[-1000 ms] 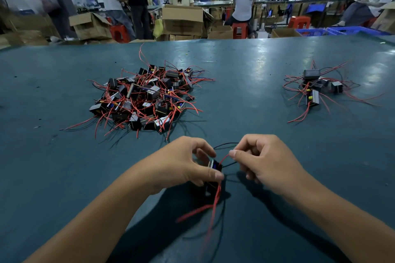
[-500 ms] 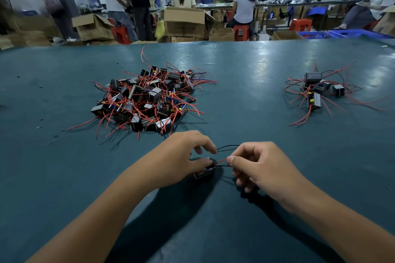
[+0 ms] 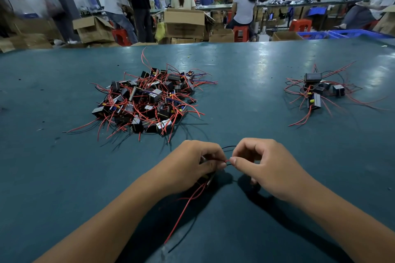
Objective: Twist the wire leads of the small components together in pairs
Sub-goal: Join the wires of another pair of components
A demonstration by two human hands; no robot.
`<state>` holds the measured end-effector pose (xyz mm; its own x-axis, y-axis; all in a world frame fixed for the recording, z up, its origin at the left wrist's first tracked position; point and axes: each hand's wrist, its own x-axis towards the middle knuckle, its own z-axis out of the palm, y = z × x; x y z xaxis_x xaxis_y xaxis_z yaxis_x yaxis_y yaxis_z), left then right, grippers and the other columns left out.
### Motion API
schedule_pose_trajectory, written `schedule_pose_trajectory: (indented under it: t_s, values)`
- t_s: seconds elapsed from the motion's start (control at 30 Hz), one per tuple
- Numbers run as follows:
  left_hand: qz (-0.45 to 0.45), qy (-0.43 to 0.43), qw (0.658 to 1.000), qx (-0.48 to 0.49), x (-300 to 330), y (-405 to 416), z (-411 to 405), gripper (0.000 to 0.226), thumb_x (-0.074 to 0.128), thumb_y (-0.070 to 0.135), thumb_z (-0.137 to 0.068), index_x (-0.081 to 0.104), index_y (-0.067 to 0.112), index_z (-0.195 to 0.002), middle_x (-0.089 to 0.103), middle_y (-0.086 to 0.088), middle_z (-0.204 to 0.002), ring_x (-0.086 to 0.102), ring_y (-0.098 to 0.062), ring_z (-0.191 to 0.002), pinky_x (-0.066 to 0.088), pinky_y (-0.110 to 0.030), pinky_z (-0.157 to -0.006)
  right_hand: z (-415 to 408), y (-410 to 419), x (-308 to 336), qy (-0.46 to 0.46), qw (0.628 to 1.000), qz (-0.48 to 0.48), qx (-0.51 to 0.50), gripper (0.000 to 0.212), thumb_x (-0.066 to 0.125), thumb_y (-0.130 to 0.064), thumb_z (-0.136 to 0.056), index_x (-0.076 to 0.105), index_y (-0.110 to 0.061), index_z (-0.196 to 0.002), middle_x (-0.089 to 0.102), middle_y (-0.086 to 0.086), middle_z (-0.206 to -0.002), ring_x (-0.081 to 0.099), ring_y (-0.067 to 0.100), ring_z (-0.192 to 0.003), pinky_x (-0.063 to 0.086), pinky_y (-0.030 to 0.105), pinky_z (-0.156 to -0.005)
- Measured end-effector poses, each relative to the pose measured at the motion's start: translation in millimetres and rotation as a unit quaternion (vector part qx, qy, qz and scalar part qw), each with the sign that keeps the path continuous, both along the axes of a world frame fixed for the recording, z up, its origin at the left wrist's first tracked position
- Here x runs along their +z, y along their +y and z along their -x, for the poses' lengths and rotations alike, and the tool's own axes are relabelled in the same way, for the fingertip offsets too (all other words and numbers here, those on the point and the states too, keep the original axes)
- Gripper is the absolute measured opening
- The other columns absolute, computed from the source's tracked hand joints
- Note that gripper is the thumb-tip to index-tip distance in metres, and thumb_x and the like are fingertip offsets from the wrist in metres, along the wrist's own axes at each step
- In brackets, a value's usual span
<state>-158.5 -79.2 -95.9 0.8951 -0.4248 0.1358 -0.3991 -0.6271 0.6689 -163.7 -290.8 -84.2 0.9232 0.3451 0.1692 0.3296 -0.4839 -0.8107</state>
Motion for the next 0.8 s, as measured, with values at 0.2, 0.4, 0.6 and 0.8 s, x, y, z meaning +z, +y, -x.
schedule_pose_trajectory:
  t_s: [0.2, 0.4, 0.6, 0.8]
  values:
    - [-0.006, -0.007, 1.000, -0.015, 0.8, 1.0, 0.5, 0.003, 0.070, 0.025, -0.093, 0.072, 0.027, -0.092, 0.070, 0.013, -0.082, 0.062, -0.003, -0.075, 0.045, -0.017, -0.067, -1.9, -2.2, 1.4, -0.005, 1.000, -0.001, 0.021, 0.019, 0.073, -0.019, -0.082, 0.062, -0.023, -0.066, 0.055, -0.007, -0.056, 0.041, 0.003, -0.044, 0.036, 0.016, -0.047]
    - [-0.014, -0.018, 0.999, -0.027, 3.0, 0.7, 2.2, 0.005, 0.069, 0.022, -0.094, 0.072, 0.020, -0.092, 0.071, 0.008, -0.082, 0.061, -0.007, -0.075, 0.039, -0.010, -0.063, -1.4, -4.6, 3.6, -0.056, 0.997, 0.041, 0.034, 0.020, 0.072, -0.019, -0.083, 0.061, -0.024, -0.067, 0.062, 0.001, -0.063, 0.041, 0.003, -0.044, 0.034, 0.012, -0.048]
    - [0.011, 0.022, 0.999, -0.044, 7.9, 4.7, 2.0, 0.010, 0.064, 0.028, -0.097, 0.068, 0.022, -0.090, 0.070, 0.005, -0.082, 0.063, -0.018, -0.077, 0.051, -0.034, -0.076, -5.3, -1.6, 5.8, 0.048, 0.997, -0.055, 0.010, 0.017, 0.074, -0.014, -0.085, 0.067, -0.015, -0.069, 0.055, -0.007, -0.052, 0.045, 0.007, -0.049, 0.039, 0.024, -0.051]
    - [0.013, 0.044, 0.997, -0.060, 13.6, 8.4, 3.4, 0.014, 0.063, 0.030, -0.098, 0.067, 0.020, -0.089, 0.070, -0.001, -0.082, 0.064, -0.022, -0.078, 0.052, -0.037, -0.075, -1.0, 2.4, 10.0, 0.068, 0.995, -0.070, 0.004, 0.016, 0.073, -0.012, -0.084, 0.067, -0.012, -0.068, 0.055, -0.004, -0.051, 0.046, 0.007, -0.047, 0.038, 0.020, -0.047]
